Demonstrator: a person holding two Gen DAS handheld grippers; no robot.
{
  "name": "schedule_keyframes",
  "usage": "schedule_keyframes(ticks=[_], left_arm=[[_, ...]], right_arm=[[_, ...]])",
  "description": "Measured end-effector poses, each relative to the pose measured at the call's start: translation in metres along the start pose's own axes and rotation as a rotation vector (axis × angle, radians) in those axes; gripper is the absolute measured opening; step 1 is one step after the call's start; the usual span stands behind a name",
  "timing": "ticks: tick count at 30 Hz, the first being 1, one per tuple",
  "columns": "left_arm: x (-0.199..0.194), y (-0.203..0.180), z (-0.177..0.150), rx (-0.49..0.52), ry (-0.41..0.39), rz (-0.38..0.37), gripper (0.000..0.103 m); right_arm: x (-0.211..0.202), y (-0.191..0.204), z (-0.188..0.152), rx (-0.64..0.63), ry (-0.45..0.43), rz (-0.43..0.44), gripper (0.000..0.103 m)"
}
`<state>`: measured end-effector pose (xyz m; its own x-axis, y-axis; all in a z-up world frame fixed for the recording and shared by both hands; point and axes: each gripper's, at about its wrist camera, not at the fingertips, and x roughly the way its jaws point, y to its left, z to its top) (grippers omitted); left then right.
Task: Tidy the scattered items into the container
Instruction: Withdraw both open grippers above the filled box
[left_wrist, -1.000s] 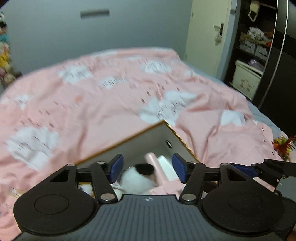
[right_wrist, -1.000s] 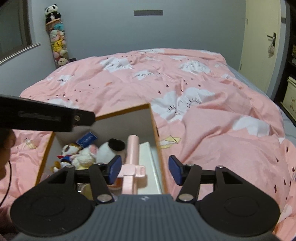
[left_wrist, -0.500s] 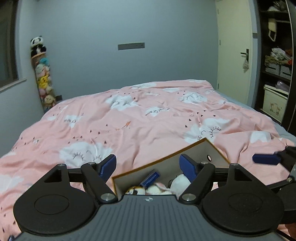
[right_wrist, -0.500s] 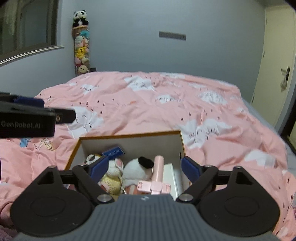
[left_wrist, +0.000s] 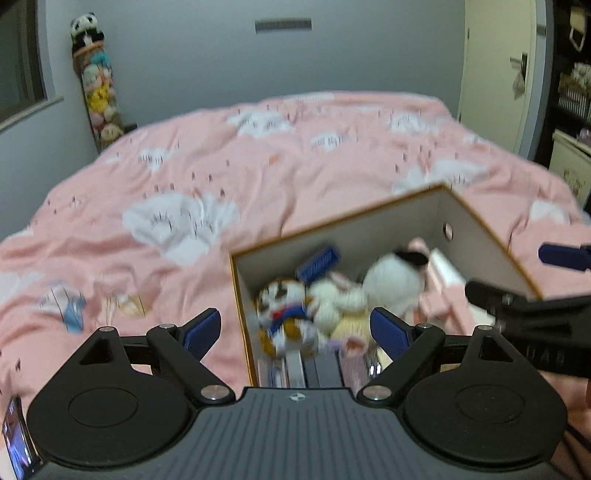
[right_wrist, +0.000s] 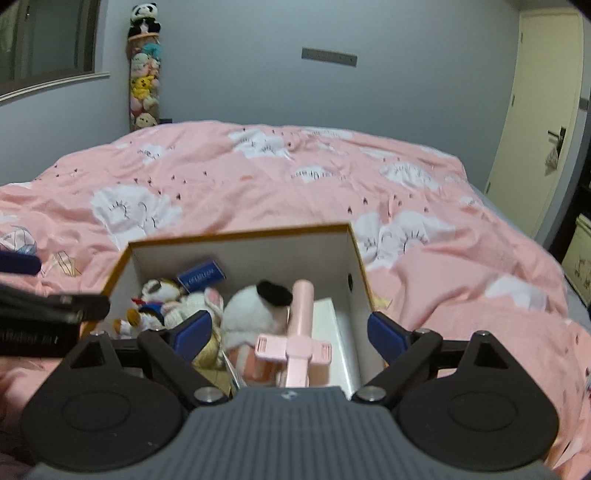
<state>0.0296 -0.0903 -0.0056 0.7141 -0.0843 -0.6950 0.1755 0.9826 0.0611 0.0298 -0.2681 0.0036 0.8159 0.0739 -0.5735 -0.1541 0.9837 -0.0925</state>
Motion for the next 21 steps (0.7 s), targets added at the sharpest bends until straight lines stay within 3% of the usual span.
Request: schedule_keyframes(ticks=[7, 21], left_arm=[[0.013, 0.0, -0.019, -0.006, 0.072, 0.002, 0.103], [0.02, 0.008, -0.023, -0.042, 0.109, -0.004, 0.103]], right_arm=[[0.014, 0.01, -0.019, -0.026, 0.057, 0.022, 0.092], [0.03, 0.016, -0.028, -0.012, 0.126, 0.068, 0.092]])
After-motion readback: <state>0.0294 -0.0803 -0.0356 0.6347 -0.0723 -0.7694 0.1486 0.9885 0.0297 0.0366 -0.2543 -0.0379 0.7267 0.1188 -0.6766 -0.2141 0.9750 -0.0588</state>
